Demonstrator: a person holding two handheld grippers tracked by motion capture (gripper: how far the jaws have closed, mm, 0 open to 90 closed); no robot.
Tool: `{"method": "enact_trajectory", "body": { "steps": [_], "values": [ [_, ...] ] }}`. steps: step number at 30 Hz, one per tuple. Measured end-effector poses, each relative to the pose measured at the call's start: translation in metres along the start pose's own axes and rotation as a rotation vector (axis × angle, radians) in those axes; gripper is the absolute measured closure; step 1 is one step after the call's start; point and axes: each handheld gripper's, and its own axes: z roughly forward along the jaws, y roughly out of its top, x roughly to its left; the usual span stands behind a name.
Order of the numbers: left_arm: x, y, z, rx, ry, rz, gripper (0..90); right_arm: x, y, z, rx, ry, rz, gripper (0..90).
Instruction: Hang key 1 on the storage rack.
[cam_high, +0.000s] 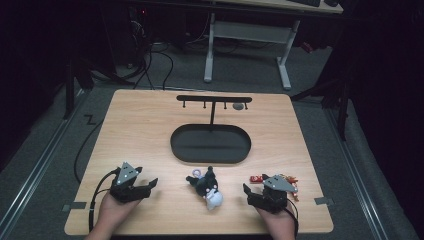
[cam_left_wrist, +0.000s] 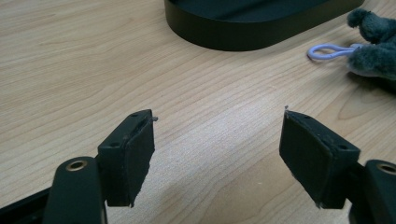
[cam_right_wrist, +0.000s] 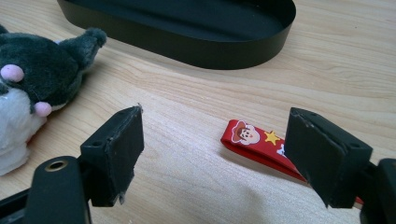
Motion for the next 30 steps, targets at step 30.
{"method": "enact_trajectory", "body": {
  "steps": [30],
  "values": [
    [0.013,-0.002,-0.004,0.007,0.014,0.072,23.4,0.002,0.0,-0.008,0.11,-0.043,-0.059,18.9]
  ]
}}
